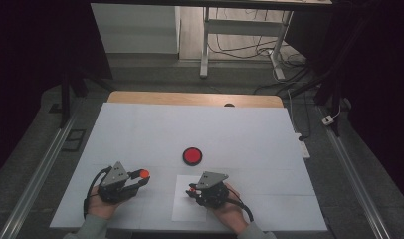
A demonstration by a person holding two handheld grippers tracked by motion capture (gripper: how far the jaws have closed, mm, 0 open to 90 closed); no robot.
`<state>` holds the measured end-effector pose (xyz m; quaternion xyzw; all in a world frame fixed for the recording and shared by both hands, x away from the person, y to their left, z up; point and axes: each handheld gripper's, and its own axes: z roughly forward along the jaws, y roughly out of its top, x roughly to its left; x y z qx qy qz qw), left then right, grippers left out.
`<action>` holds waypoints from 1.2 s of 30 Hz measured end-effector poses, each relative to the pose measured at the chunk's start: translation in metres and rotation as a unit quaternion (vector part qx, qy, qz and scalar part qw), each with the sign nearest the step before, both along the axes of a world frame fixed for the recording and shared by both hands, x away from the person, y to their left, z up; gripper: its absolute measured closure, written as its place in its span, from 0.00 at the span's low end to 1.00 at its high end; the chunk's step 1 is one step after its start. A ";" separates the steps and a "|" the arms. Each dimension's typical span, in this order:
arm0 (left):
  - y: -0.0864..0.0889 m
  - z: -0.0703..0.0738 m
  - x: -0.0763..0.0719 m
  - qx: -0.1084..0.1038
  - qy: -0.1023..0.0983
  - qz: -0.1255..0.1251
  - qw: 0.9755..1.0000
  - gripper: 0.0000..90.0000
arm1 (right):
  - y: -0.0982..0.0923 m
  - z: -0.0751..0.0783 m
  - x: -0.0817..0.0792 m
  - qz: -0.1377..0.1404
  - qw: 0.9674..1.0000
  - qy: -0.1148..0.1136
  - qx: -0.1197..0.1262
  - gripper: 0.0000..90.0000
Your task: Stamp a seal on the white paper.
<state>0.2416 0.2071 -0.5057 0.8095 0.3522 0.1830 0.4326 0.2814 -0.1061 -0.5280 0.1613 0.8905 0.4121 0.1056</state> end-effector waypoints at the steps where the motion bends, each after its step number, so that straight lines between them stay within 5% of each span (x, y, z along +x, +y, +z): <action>1: 0.000 0.000 0.000 0.000 0.000 0.000 1.000 0.72 | -0.001 0.000 0.001 -0.001 1.000 0.006 0.003 0.81; 15: 0.000 0.001 -0.001 -0.002 -0.002 0.004 1.000 0.72 | -0.003 -0.003 0.004 0.000 1.000 0.020 0.011 0.81; 36: 0.002 0.002 0.000 -0.002 -0.002 0.005 1.000 0.72 | -0.005 -0.006 0.003 0.005 1.000 0.011 0.020 0.81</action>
